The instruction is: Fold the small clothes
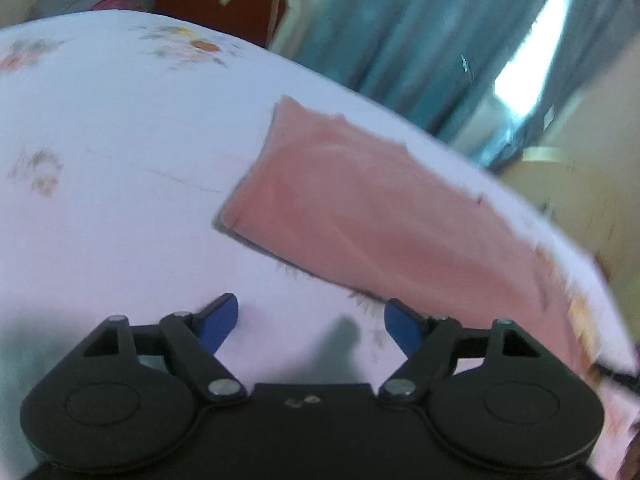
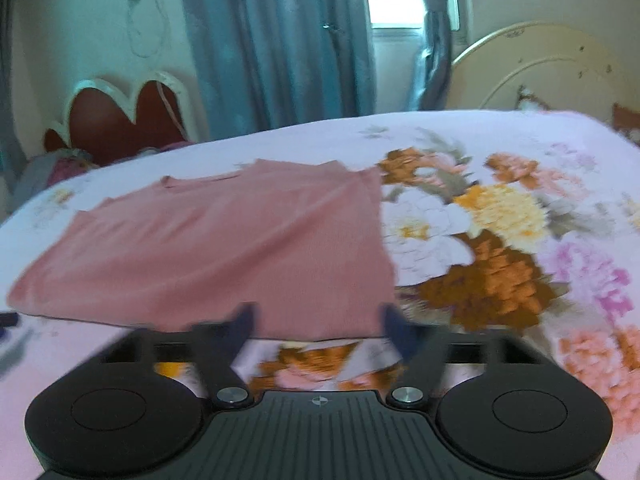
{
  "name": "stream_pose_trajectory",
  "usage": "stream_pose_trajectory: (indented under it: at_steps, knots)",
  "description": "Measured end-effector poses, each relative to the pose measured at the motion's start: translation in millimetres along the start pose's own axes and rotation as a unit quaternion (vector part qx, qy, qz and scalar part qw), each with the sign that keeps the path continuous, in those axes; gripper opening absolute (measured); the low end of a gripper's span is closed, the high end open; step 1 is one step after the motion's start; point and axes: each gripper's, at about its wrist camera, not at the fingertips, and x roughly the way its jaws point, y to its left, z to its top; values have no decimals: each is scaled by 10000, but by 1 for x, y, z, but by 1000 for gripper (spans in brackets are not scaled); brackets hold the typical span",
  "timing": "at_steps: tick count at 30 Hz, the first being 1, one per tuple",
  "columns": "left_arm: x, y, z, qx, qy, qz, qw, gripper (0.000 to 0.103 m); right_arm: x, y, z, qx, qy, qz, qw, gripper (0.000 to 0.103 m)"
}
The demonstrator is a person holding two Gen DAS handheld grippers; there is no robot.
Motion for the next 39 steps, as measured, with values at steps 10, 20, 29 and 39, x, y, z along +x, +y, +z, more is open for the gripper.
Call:
stream_pose_trajectory:
  at_steps: [10,20,29,39]
  knots:
    - [36,21,29,-1285,-482,-462,9895,78,30,48,11,15,131,532,9985,12]
    - [78,18,62,-1451,-733,-743,9839,68,105,95,59,96,420,838,9956,0]
    - [71,34,70,-2039,-870,-977,9702,8,134,119,63,23,584,945,9938,0]
    - [64,35,47,-2286,-747,-655,9684,39,156,114,61,-62,835,1267,9884,0]
